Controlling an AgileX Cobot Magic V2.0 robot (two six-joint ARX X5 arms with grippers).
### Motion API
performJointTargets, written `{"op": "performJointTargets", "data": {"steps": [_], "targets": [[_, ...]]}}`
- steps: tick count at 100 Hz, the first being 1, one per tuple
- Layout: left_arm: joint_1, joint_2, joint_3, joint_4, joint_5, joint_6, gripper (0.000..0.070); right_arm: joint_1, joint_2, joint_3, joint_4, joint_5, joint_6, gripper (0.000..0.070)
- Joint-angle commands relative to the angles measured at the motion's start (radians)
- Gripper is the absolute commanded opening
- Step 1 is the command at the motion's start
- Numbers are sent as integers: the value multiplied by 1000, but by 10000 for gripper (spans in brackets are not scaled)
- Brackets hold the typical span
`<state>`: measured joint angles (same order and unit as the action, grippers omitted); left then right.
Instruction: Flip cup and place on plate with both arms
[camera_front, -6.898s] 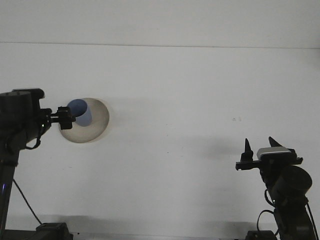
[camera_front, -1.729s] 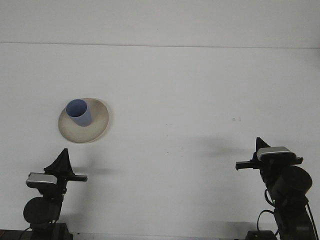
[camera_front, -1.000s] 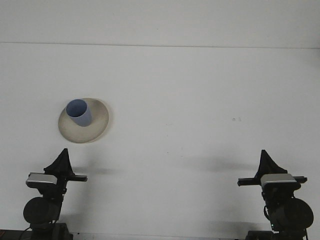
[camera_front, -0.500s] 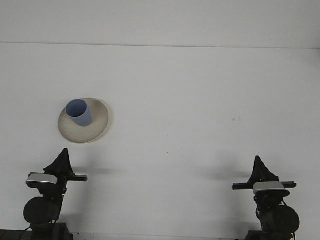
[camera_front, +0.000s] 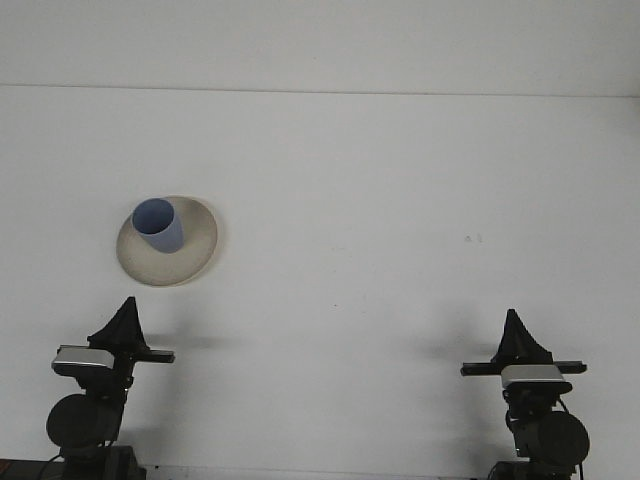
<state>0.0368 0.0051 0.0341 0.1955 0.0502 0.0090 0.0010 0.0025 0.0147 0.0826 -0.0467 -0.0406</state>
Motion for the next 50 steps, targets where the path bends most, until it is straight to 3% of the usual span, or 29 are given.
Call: {"op": "performJointTargets", "data": {"steps": [1, 50], "targets": [[0, -2, -19, 15, -5, -1, 11, 0, -1, -2, 16, 13, 18, 0], [0, -2, -19, 15, -5, -1, 11, 0, -1, -2, 22, 23, 18, 0]]}}
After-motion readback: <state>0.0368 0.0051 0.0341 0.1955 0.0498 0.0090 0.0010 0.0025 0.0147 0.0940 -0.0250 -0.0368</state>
